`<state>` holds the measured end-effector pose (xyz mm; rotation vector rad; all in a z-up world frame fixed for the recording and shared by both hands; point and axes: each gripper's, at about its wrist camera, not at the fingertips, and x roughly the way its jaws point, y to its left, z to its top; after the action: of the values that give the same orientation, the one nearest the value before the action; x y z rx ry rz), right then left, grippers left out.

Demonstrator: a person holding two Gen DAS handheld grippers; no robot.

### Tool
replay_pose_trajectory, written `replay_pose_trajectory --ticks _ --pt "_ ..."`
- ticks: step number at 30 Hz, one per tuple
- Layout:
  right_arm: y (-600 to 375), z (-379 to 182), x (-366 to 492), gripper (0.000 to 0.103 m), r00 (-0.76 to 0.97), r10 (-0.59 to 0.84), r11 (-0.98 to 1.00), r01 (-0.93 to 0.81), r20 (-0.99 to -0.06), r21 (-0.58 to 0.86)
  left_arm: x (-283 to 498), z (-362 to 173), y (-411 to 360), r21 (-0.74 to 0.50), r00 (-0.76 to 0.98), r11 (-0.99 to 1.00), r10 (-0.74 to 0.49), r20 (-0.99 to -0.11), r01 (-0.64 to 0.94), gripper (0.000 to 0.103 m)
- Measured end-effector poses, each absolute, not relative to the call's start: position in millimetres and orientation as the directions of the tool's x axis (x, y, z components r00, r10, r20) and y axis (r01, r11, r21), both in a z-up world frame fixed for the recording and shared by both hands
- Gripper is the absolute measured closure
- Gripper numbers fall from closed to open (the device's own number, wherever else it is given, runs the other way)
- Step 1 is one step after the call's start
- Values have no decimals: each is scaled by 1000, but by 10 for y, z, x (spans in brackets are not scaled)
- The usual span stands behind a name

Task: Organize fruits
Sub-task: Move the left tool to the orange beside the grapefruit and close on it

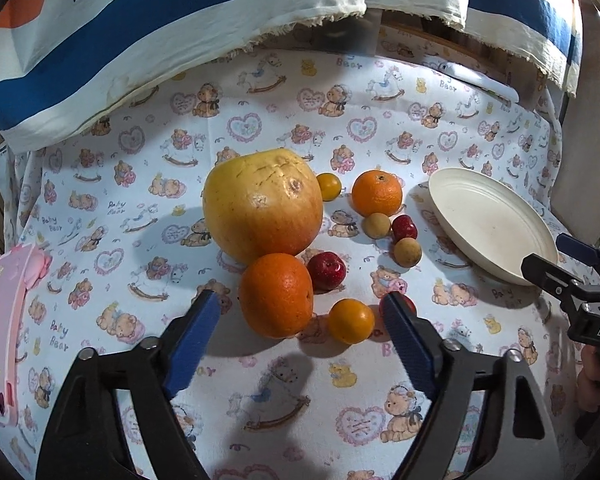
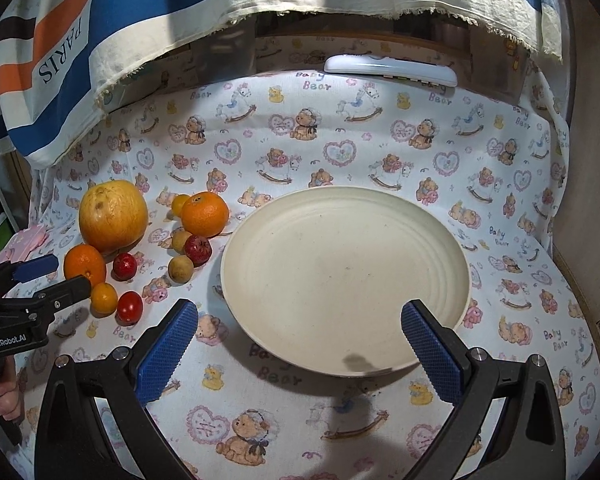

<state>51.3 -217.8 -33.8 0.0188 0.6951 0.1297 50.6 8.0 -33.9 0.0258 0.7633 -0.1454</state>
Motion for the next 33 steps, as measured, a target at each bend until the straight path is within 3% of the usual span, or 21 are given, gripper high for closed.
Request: replay_pose_trajectory --ticks 8,12,16,18,22,23,24,26,33 --pt "-2151 -332 497 1 764 149 988 -141 -628 62 535 -390 65 -12 707 990 -108 -699 139 38" --pt "-2146 -331 513 9 745 179 982 -170 -643 78 568 -409 118 -10 711 992 -96 -697 125 50" --pt "-2117 -325 492 10 749 189 980 -185 -635 73 641 -426 172 -22 706 994 -93 -702 109 49" --pt "-2097 -322 478 10 753 188 980 -191 -630 63 689 -438 201 -23 707 995 -85 -702 97 39" --pt "-2057 -322 459 10 753 199 976 -209 -627 58 783 -484 334 -100 684 992 -125 -719 76 35" --pt "-2044 -325 456 10 754 198 976 -212 -627 53 814 -515 372 -134 665 988 -153 -731 80 38" --pt "-2035 -329 453 10 754 197 976 -214 -627 49 836 -538 420 -178 653 981 -187 -734 82 49" --pt "-2018 -338 447 12 752 198 974 -220 -628 43 880 -587 503 -282 616 955 -276 -738 90 60" --pt "-2020 -324 434 20 751 212 971 -233 -626 49 798 -571 477 -280 628 955 -277 -727 96 64"
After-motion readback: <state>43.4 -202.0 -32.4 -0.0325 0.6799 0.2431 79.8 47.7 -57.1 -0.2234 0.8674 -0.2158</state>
